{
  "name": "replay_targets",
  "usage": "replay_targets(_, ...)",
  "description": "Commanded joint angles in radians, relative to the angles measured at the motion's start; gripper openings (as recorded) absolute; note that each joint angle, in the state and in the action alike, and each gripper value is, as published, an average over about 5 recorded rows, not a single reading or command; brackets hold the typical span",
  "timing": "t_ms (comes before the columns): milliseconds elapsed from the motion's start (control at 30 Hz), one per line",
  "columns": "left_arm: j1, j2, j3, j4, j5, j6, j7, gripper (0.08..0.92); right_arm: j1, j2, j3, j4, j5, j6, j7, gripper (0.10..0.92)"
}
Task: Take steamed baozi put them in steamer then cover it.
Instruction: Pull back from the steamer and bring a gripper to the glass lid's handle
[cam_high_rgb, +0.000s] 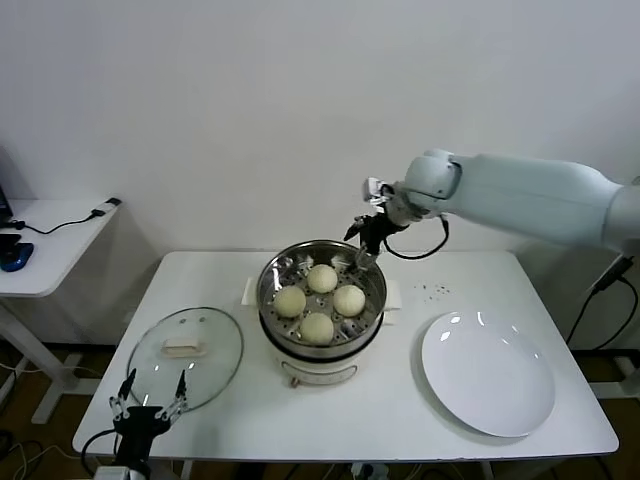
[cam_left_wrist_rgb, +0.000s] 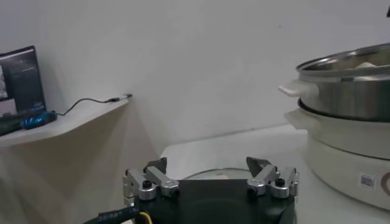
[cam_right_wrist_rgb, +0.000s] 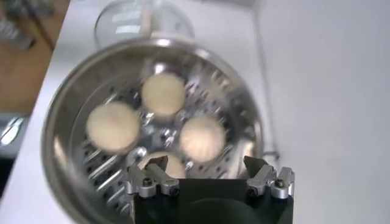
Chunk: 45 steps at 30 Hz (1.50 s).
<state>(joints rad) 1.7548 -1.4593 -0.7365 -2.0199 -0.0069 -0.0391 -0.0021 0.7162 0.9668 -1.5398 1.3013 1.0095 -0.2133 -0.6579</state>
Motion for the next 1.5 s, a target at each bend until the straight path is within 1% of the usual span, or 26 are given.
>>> replay_targets(33, -0.002, -0.013, -0.012, -0.016, 0.011, 0.004, 0.002, 0.823, -0.368, -0.345, 0.407, 0.156, 0.054, 0.322, 0.388, 0.823)
replay_targets(233, -0.008, -0.016, -0.025, -0.033, 0.062, 0.008, 0.008, 0.823, -0.749, -0.424, 0.838, 0.217, 0.029, 0.330, 0.445, 0.823)
replay_targets(400, 0.003, -0.010, -0.025, -0.049, 0.102, 0.011, 0.005, 0.823, -1.014, -0.438, 1.109, 0.251, 0.017, 0.325, 0.467, 0.823)
replay_targets(500, 0.003, -0.013, -0.027, -0.062, 0.140, 0.019, 0.002, 0.823, -1.159, -0.422, 1.269, 0.267, -0.009, 0.326, 0.478, 0.823)
replay_targets(633, 0.005, -0.014, -0.037, -0.076, 0.243, 0.034, 0.016, 0.823, -1.363, -0.376, 1.471, 0.303, -0.080, 0.317, 0.490, 0.823)
replay_targets(767, -0.004, -0.011, -0.052, -0.071, 0.435, 0.031, 0.018, 0.823, -1.563, -0.297, 1.669, 0.356, -0.148, 0.260, 0.514, 0.823)
replay_targets(833, -0.016, -0.010, -0.060, -0.059, 0.593, 0.023, 0.003, 0.823, -1.654, -0.248, 1.750, 0.393, -0.178, 0.219, 0.532, 0.823)
replay_targets(1000, -0.056, 0.005, -0.069, -0.006, 1.109, -0.010, -0.061, 0.823, -1.826, -0.120, 1.891, 0.452, -0.264, 0.188, 0.537, 0.823)
replay_targets(1133, -0.070, 0.032, -0.040, 0.021, 1.347, 0.014, -0.047, 0.823, -1.899, -0.046, 1.948, 0.473, -0.326, 0.178, 0.532, 0.823)
replay_targets(1267, -0.108, 0.066, 0.008, 0.098, 1.466, 0.040, -0.071, 0.823, -1.951, 0.005, 1.987, 0.477, -0.369, 0.166, 0.531, 0.823)
replay_targets(1400, -0.154, 0.080, 0.054, 0.181, 1.478, 0.069, -0.116, 0.823, -1.980, 0.034, 2.024, 0.468, -0.384, 0.167, 0.530, 0.823)
replay_targets(1500, -0.184, 0.083, 0.094, 0.228, 1.463, 0.093, -0.124, 0.823, -1.994, 0.048, 2.047, 0.454, -0.399, 0.173, 0.528, 0.823)
